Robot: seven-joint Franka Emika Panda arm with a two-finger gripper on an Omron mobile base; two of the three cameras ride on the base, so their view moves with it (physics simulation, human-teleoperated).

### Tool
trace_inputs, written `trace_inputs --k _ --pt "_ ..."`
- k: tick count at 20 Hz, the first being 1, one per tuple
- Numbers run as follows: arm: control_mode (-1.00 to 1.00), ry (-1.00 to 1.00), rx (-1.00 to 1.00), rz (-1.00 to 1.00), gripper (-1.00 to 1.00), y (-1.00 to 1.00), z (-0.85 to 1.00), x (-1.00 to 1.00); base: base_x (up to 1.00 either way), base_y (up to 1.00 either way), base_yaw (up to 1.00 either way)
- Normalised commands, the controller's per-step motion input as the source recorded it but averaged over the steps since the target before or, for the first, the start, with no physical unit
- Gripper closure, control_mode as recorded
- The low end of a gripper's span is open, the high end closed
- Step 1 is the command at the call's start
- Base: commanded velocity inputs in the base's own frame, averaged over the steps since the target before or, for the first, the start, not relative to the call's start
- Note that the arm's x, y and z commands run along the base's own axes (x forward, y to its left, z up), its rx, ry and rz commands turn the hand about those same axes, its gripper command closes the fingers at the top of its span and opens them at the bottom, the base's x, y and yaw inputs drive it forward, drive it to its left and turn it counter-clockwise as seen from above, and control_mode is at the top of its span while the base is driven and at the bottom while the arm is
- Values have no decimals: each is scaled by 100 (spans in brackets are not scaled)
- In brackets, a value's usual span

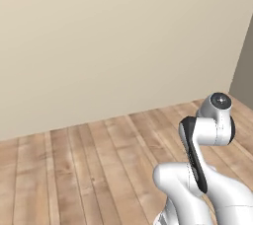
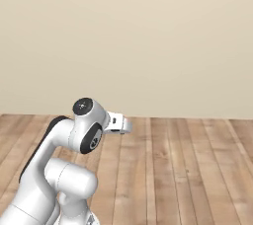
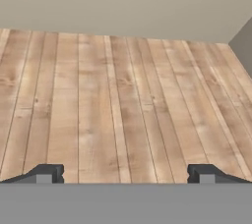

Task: Place the large bottle from the dining counter next to the other large bottle outside the sink, and place the small bottle from the dining counter next to the other small bottle inside the sink.

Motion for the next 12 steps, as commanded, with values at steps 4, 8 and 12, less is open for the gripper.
trace_inputs --k 4,8,12 --pt "100 0 0 0 -100 0 0 0 100 0 0" --pt "100 0 0 0 -100 0 0 0 91 0 18" --pt "100 0 0 0 -100 0 0 0 36 0 38"
